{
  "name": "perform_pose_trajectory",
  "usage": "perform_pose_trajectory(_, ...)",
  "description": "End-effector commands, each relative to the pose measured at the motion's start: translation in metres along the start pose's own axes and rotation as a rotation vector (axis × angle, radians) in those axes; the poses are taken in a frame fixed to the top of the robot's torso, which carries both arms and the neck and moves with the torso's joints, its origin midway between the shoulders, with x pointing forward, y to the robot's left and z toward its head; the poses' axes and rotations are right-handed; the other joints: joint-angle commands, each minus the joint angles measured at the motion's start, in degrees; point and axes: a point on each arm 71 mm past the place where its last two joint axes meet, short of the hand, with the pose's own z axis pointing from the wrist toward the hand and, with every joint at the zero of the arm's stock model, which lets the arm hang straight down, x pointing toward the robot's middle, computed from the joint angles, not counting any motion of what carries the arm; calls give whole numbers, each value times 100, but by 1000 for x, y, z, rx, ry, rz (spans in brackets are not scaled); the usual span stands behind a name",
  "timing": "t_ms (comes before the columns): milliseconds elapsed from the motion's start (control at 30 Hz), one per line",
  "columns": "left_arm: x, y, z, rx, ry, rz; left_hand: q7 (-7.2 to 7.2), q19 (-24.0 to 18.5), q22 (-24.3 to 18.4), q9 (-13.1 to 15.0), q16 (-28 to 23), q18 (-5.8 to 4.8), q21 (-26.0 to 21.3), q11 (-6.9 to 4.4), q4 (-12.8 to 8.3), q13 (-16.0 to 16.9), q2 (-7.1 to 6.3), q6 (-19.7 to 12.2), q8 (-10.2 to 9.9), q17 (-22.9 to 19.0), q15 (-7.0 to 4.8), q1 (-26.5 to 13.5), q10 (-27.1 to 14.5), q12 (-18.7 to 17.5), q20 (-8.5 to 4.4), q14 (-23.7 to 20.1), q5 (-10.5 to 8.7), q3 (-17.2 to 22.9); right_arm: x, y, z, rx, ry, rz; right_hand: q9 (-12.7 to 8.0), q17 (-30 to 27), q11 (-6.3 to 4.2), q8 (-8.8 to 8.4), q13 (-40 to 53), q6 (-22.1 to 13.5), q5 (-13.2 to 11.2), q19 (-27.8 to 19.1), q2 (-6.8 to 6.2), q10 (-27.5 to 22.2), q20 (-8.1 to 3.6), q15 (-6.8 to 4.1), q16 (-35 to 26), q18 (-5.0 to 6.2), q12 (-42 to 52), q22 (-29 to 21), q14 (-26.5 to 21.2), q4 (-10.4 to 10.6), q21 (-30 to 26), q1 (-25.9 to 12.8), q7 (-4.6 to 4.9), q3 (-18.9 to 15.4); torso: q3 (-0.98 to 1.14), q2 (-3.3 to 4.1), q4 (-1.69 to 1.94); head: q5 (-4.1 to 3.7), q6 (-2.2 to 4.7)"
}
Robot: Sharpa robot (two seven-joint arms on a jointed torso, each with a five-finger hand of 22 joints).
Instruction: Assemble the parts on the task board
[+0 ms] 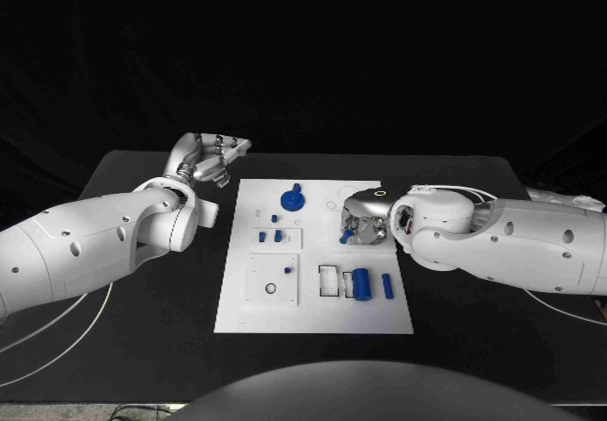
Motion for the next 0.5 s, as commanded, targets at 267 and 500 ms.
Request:
perform_pose_trajectory(267,1,-2,0,14,10,-1,-5,-32,215,-1,-38,-43,-39,17,3,10,63,-31,0,-8,-5,8,-33,-5,-8,-30,21,-25,2,1,1,0,9,11,-153,1508,78,-107,-2,-495,-68,589,-206,-210,136,107,23,-39,-27,1508,596,56,26,-88,-32,-39,-5,4,0,-3,0)
perform_pose_trajectory(500,1,-2,0,14,10,-1,-5,-32,215,-1,-38,-43,-39,17,3,10,63,-31,0,-8,-5,8,-33,-5,-8,-30,21,-25,0,4,1,-14,-6,15,-130,1508,77,-63,4,-437,-98,589,-231,-231,160,115,23,-39,-13,1508,596,78,26,-135,66,-73,-1,3,4,-10,0)
